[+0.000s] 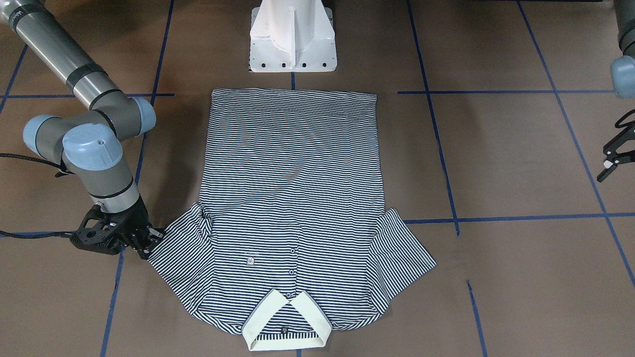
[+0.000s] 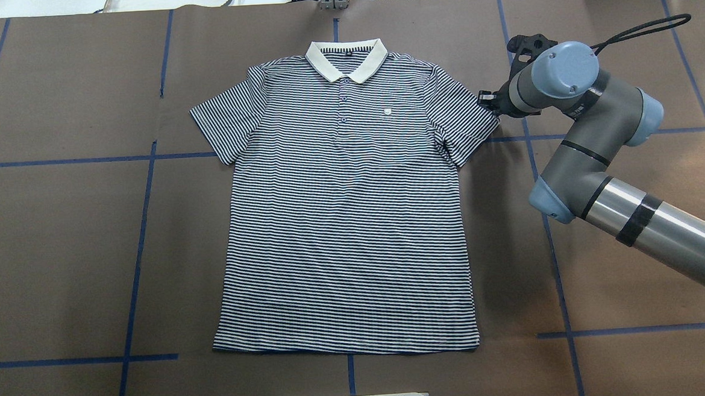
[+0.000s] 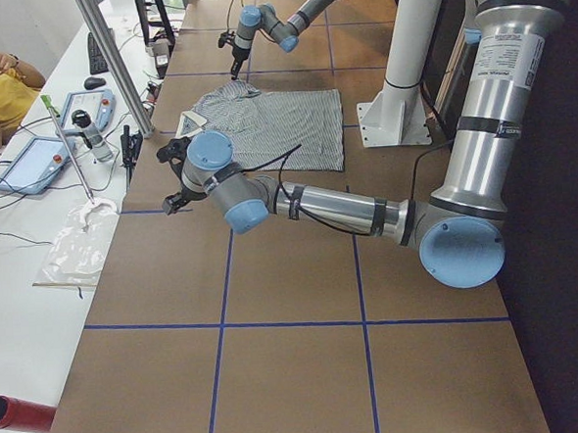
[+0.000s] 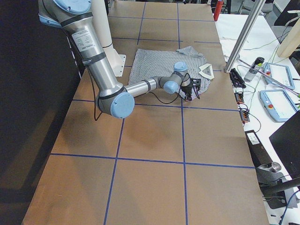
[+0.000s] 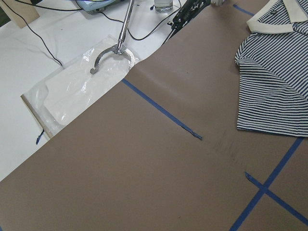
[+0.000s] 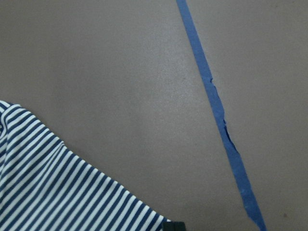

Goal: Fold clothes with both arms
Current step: 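Move the right gripper toward the sleeve nearest it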

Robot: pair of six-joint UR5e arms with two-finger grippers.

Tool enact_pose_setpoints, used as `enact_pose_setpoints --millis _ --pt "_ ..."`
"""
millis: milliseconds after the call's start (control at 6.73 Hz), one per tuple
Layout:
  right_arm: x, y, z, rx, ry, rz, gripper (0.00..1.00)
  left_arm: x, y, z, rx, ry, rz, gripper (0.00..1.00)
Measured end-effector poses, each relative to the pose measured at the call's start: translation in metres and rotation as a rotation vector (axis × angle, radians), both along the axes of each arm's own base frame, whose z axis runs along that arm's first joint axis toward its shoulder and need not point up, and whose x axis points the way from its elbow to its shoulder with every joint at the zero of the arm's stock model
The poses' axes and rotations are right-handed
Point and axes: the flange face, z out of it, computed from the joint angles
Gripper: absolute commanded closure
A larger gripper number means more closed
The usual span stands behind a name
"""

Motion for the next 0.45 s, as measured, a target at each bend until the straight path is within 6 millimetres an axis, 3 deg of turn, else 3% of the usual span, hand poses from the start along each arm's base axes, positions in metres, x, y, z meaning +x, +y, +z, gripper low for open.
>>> enact_pose_setpoints --millis 149,297,446 --pt "-0.002 -0.002 -0.011 -0.001 -0.001 0.001 1.0 0.0 0.0 0.0 0.0 0.0 0.001 0.0" --pt "-0.008 -0.008 -0.038 -0.018 0.011 0.01 1.0 0.001 0.0 0.0 0.0 0.0 0.001 0.0" --pt "-0.02 -0.015 -0.077 -0.05 0.026 0.039 1.0 0.001 0.0 0.0 0.0 0.0 0.001 0.0"
